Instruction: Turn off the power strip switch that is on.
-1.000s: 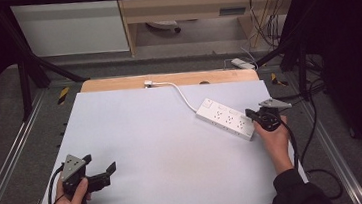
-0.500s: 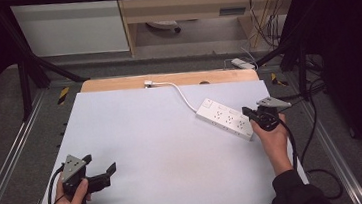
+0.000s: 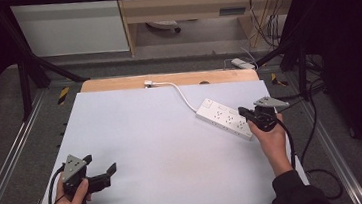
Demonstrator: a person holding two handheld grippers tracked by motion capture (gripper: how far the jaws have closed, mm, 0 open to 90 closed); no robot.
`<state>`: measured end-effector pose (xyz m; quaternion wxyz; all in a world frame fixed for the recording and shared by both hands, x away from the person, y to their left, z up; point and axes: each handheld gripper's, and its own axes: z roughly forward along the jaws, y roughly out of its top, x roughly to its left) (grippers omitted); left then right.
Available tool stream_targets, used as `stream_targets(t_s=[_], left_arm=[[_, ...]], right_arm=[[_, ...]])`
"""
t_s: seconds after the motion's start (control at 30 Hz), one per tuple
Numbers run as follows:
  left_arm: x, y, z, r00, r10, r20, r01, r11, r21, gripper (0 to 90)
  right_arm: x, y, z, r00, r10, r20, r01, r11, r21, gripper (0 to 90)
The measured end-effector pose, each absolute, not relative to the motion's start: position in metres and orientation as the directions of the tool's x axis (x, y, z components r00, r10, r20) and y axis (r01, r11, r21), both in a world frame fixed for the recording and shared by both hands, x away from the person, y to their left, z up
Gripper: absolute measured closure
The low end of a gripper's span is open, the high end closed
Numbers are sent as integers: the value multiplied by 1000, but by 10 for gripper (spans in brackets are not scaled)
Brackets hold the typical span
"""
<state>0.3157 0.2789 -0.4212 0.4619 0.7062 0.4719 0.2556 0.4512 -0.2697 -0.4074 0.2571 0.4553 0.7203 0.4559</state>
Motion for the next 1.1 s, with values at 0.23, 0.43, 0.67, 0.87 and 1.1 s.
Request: stream_targets(t_s=[0.23,0.43,0.67,0.87,1.1], left_arm=[[316,278,-421,428,901,-74,432,-132,892,66],[316,278,-421,430,900,-71,432,-137,891,65],[315,279,-420,429,901,-71,426,-132,895,66],[315,279,-420,435,898,-67,419,-136,898,65],[314,279,-419,435,898,-67,417,-136,899,65]], right_arm=[[449,-262,-402,-477,877,47,412,177,894,823],[447,-252,-398,-492,868,68,423,169,890,533],[448,-241,-389,-471,880,62,423,164,891,143],[444,-231,-382,-462,886,40,407,172,897,49],[438,-227,-376,-496,868,40,377,173,910,27]])
